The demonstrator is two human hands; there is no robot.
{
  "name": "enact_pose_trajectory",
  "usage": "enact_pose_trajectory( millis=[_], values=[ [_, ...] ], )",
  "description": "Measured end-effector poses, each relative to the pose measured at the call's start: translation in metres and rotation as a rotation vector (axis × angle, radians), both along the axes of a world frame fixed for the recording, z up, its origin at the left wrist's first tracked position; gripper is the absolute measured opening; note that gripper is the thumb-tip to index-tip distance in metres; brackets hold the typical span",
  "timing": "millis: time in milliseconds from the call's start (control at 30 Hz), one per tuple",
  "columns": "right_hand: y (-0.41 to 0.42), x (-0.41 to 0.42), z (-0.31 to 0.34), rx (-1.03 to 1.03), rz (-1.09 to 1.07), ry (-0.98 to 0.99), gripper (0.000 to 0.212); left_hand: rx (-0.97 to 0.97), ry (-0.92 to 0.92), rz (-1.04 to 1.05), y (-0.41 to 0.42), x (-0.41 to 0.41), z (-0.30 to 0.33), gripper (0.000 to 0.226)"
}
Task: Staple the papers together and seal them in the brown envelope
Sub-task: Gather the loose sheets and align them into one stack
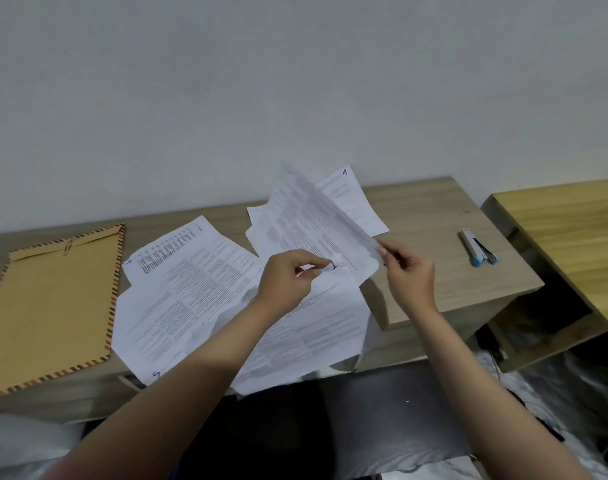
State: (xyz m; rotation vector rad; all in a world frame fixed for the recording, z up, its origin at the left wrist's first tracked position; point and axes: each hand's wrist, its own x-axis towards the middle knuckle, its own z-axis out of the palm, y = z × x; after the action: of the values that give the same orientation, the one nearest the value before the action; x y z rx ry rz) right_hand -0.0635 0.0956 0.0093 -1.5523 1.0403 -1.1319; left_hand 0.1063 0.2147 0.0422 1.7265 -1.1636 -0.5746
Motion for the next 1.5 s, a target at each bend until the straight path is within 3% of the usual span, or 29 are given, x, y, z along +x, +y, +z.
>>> enact_pose_trajectory(
  millis=[167, 333, 500, 733, 867, 1067, 1500],
  values=[
    [-0.027, -0.005, 0.043, -0.026, 0.166, -0.073, 0.020, -0.139, -0.052, -0.070, -0.020, -0.007, 0.036, 0.032],
    [-0.053, -0.012, 0.071, -0.043, 0.402, 0.036, 0.020, -0.186, -0.178, -0.094, -0.049, -0.010, 0.056, 0.027],
    [-0.078, -0.017, 0.073, -0.020, 0.485, 0.092, 0.024, -0.184, -0.324, -0.081, -0.078, -0.015, 0.056, 0.029],
    [-0.098, -0.026, 0.074, 0.035, 0.467, 0.009, 0.029, -0.235, -0.474, -0.082, -0.123, -0.030, 0.051, 0.023],
    [-0.117, -0.033, 0.066, 0.053, 0.455, -0.079, 0.032, -0.272, -0.598, -0.141, -0.146, -0.035, 0.049, 0.011],
    [-0.135, -0.029, 0.057, 0.082, 0.343, -0.178, 0.032, -0.363, -0.712, -0.248, -0.171, -0.044, 0.048, 0.012],
    [-0.174, -0.020, 0.116, -0.154, 0.289, -0.196, 0.029, -0.485, -0.690, -0.083, -0.203, -0.037, 0.100, 0.016]
  ],
)
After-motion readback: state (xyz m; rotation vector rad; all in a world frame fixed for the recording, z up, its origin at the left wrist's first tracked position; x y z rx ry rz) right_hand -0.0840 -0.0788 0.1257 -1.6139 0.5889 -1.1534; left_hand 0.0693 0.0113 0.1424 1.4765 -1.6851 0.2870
